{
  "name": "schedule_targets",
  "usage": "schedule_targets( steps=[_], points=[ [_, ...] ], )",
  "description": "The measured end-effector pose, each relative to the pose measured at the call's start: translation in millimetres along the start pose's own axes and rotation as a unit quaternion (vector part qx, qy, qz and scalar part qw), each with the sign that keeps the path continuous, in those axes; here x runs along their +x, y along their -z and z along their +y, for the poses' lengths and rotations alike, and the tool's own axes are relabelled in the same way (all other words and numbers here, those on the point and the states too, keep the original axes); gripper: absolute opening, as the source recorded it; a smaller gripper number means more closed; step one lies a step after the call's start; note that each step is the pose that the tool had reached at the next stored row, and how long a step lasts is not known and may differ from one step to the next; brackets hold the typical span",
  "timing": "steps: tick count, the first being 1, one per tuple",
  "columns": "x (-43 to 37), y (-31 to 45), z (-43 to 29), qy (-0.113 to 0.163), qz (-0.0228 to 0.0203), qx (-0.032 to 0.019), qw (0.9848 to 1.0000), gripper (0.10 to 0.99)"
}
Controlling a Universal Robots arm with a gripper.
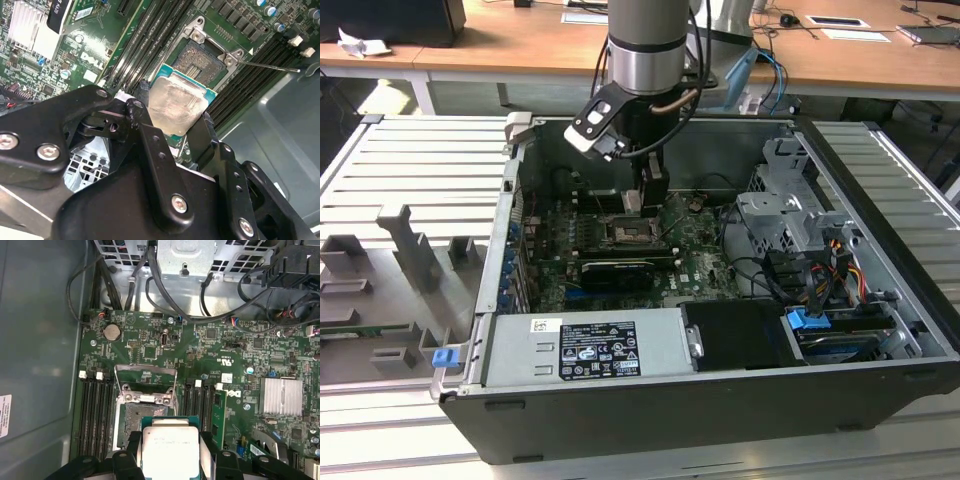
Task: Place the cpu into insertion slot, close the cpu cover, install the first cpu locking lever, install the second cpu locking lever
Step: 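Place the cpu into insertion slot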
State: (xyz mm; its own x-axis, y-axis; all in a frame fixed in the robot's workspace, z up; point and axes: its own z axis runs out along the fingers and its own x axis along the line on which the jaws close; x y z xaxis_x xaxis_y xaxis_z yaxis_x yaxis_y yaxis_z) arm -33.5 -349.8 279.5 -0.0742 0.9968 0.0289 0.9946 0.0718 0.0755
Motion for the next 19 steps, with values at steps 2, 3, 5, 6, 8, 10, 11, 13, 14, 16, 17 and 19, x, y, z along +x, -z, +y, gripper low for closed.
schedule_targets(
  steps=[2,3,5,6,8,10,11,13,14,16,17,19],
  points=[
    [0.0,-0.7,0.0,-0.001,0.0,-0.0001,1.0,0.541],
    [0.0,-1.5,-0.1,-0.002,-0.0001,-0.0001,1.0,0.541],
    [0.0,-3.1,-0.8,-0.007,-0.0004,-0.0003,1.0,0.541],
    [0.0,-3.3,-0.8,-0.007,-0.0006,-0.0002,1.0,0.541],
    [0.0,-4.3,-0.9,-0.008,-0.0005,-0.0003,1.0,0.541],
    [-0.1,-5.4,-1.1,-0.008,-0.0007,-0.0003,1.0,0.541],
    [-0.1,-6.0,-1.2,-0.008,-0.0006,-0.0003,1.0,0.541],
    [-0.1,-7.5,-1.5,-0.008,-0.0006,-0.0003,1.0,0.541],
    [-0.1,-8.1,-1.8,-0.008,-0.0007,-0.0003,1.0,0.541],
    [-0.2,-8.7,-2.1,-0.008,-0.0007,-0.0003,1.0,0.541],
    [-0.1,-9.3,-2.4,-0.008,-0.0007,-0.0003,1.0,0.541],
    [-0.1,-10.2,-2.8,-0.009,-0.0006,-0.0003,1.0,0.541]
  ],
)
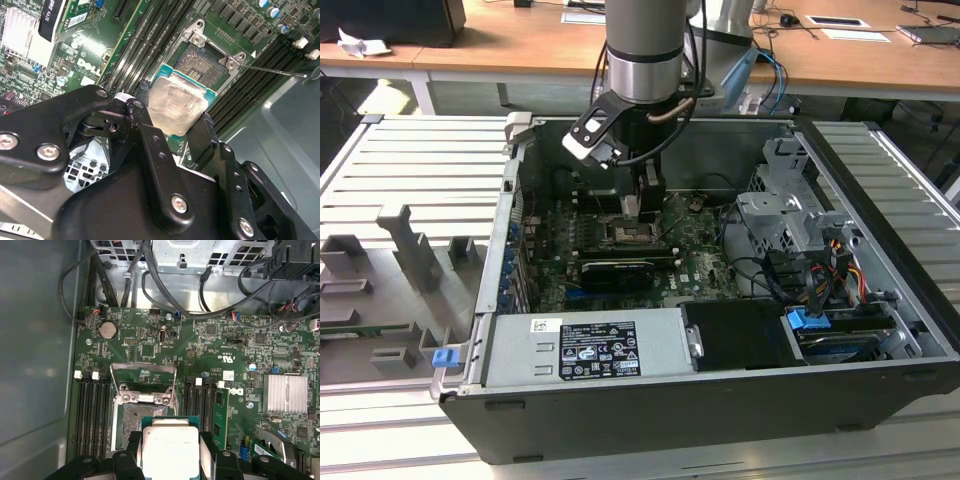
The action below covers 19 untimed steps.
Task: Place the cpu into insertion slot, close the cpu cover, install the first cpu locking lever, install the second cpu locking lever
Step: 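Place the cpu into insertion slot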
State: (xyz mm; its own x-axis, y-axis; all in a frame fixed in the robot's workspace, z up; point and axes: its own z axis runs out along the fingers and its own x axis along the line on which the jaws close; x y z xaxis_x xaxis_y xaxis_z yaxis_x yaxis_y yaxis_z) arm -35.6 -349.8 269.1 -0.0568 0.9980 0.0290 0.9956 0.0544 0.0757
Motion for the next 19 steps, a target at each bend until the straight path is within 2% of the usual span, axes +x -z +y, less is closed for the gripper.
schedule_targets(
  steps=[3,6,19],
  points=[
    [1.3,-11.4,-2.0,-0.006,-0.0005,-0.0002,1.0,0.541],
    [1.4,-17.1,-2.4,-0.026,-0.002,-0.0007,0.9997,0.541],
    [1.2,-23.9,-4.4,-0.028,-0.0022,-0.0008,0.9996,0.541]
  ],
)
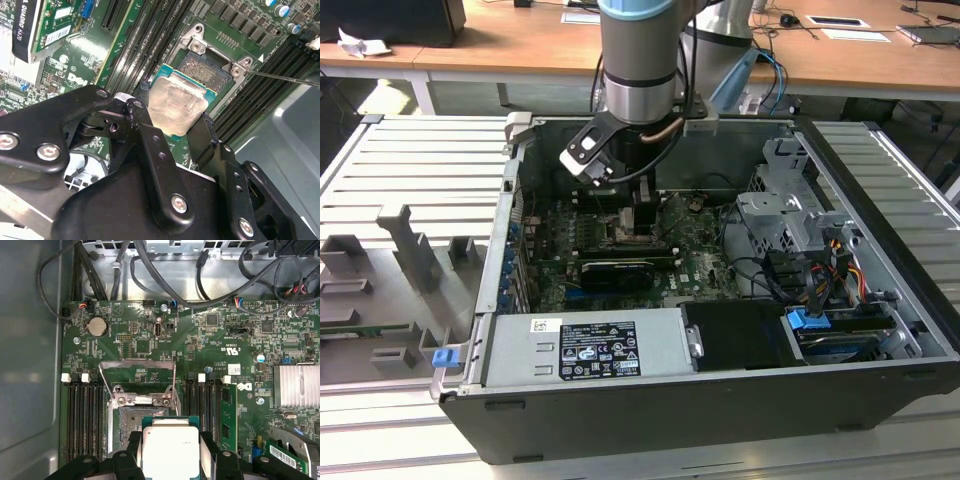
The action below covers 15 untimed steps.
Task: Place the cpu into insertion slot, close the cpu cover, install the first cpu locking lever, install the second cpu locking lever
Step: 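Place the cpu into insertion slot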
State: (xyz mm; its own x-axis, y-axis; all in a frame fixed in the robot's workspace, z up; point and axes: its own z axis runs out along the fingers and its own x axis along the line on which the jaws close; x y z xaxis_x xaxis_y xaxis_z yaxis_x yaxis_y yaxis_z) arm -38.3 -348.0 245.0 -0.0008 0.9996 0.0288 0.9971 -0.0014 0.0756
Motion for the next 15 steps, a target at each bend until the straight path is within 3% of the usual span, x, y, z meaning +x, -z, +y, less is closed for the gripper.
schedule_targets(
  steps=[11,15],
  points=[
    [-0.1,-5.0,-3.1,0.0,0.0001,0.0,1.0,0.541],
    [1.7,-13.5,-4.1,0.0,0.0,0.0,1.0,0.541]
  ],
)
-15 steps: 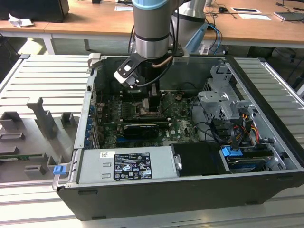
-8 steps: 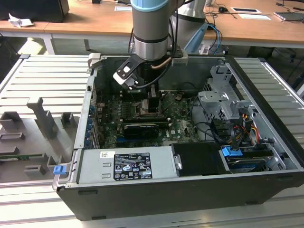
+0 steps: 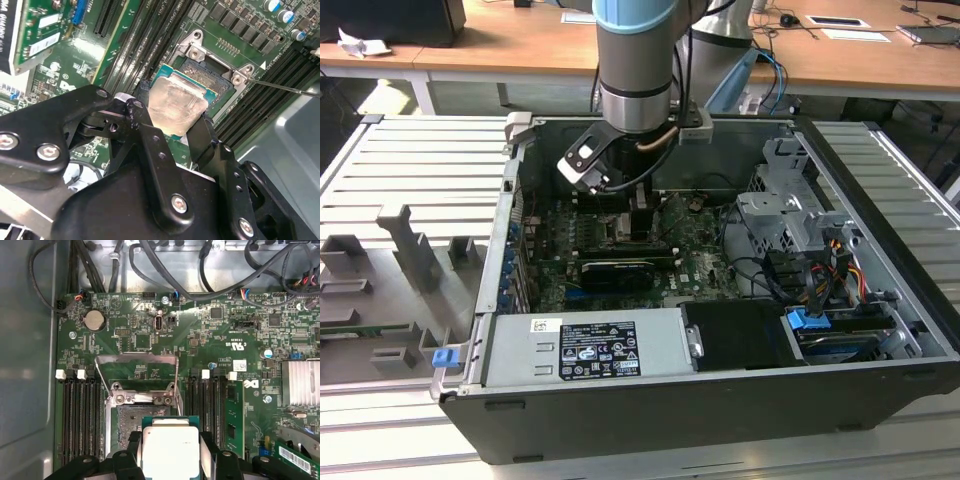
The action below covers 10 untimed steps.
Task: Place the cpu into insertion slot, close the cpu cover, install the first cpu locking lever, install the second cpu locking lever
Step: 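Place the cpu into insertion slot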
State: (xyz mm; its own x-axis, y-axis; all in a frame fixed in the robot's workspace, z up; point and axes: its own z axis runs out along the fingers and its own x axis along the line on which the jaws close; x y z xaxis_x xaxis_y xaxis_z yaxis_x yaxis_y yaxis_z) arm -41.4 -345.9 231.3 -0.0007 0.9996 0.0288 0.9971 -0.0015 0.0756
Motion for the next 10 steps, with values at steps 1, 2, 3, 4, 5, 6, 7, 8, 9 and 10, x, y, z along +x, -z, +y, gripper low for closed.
schedule_targets(
  steps=[1,2,3,4,5,6,7,8,9,10],
  points=[
    [1.4,-1.6,-0.1,0.0,0.0,0.0,1.0,0.541],
    [2.1,-2.5,-0.2,0.0,0.0001,0.0,1.0,0.541],
    [2.5,-3.1,-0.2,0.0,0.0001,0.0,1.0,0.541],
    [2.7,-3.5,-0.2,0.0,0.0001,-0.0001,1.0,0.541],
    [2.8,-3.7,-0.2,0.0,0.0,0.0,1.0,0.541],
    [2.7,-3.7,-0.3,0.0,-0.0001,0.0001,1.0,0.541],
    [2.8,-3.9,-0.3,0.0,0.0,0.0,1.0,0.541],
    [2.8,-3.9,-0.3,0.0,0.0,0.0,1.0,0.541],
    [2.8,-4.0,-0.3,0.0,0.0,0.0,1.0,0.541],
    [2.8,-4.0,-0.3,0.0,0.0,0.0,1.0,0.541]
  ],
)
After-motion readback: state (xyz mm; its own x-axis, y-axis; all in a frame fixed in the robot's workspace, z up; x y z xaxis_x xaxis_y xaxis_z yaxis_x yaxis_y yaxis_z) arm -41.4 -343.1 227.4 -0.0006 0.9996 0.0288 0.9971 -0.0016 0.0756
